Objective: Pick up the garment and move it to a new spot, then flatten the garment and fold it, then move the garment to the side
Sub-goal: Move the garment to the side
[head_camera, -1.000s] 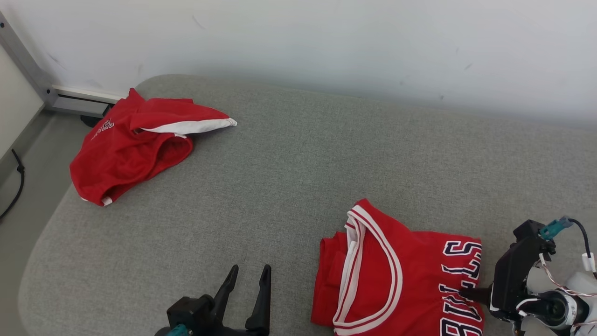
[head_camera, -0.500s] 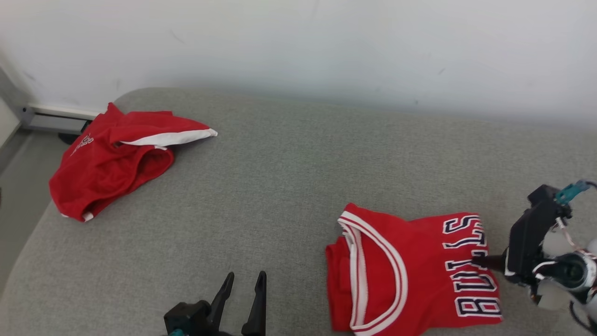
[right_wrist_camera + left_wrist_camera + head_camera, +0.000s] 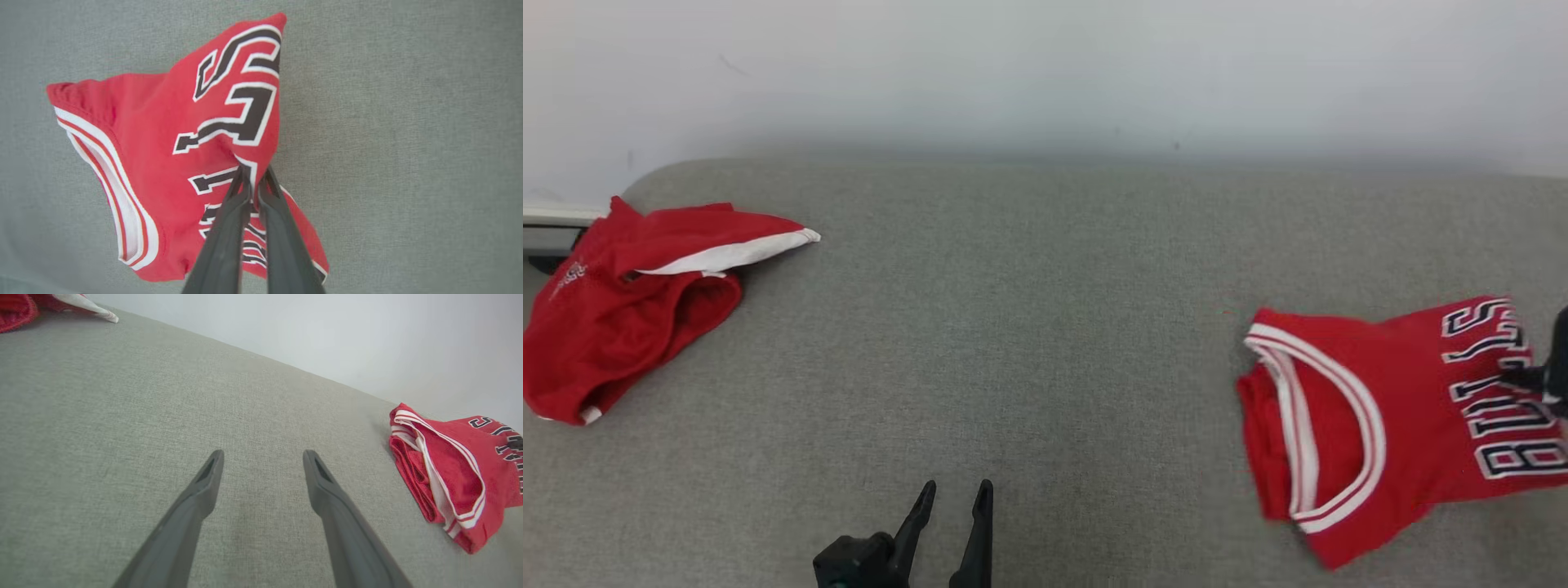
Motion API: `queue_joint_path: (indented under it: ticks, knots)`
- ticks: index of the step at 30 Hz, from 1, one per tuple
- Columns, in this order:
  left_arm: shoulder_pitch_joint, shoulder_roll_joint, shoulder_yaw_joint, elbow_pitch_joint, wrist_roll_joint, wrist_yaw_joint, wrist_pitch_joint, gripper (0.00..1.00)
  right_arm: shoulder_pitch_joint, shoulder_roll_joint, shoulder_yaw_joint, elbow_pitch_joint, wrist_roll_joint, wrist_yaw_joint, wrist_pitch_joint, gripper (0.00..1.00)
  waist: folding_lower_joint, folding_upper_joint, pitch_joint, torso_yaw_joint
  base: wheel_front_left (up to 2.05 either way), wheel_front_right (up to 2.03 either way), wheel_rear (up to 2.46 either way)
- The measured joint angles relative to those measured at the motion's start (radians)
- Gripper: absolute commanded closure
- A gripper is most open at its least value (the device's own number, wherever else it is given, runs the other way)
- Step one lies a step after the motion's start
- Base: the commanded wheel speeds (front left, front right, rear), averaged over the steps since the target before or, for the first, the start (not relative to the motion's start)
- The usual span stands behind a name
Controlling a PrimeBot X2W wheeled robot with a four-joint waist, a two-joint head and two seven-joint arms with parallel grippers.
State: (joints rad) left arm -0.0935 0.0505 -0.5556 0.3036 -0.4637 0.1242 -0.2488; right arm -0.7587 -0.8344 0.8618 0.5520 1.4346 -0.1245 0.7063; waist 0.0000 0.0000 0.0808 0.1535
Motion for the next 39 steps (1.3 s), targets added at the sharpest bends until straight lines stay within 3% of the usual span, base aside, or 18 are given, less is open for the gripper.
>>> queue_joint_path:
  ticks: [24, 39]
  knots:
    - [-0.109, -0.002, -0.002, -0.091, 0.083, 0.000, 0.024, 0.00, -0.302, -0.074, -0.070, 0.182, -0.158, 0.000, -0.104, 1.00, 0.0002, 0.0001, 0.259, -0.017, 0.00, 0.00, 0.00]
    - [-0.117, -0.005, 0.039, -0.117, 0.119, 0.000, 0.030, 0.00, -0.359, -0.083, -0.060, 0.332, -0.241, 0.000, -0.165, 1.00, 0.0001, 0.0000, 0.332, -0.021, 0.00, 0.00, 0.00]
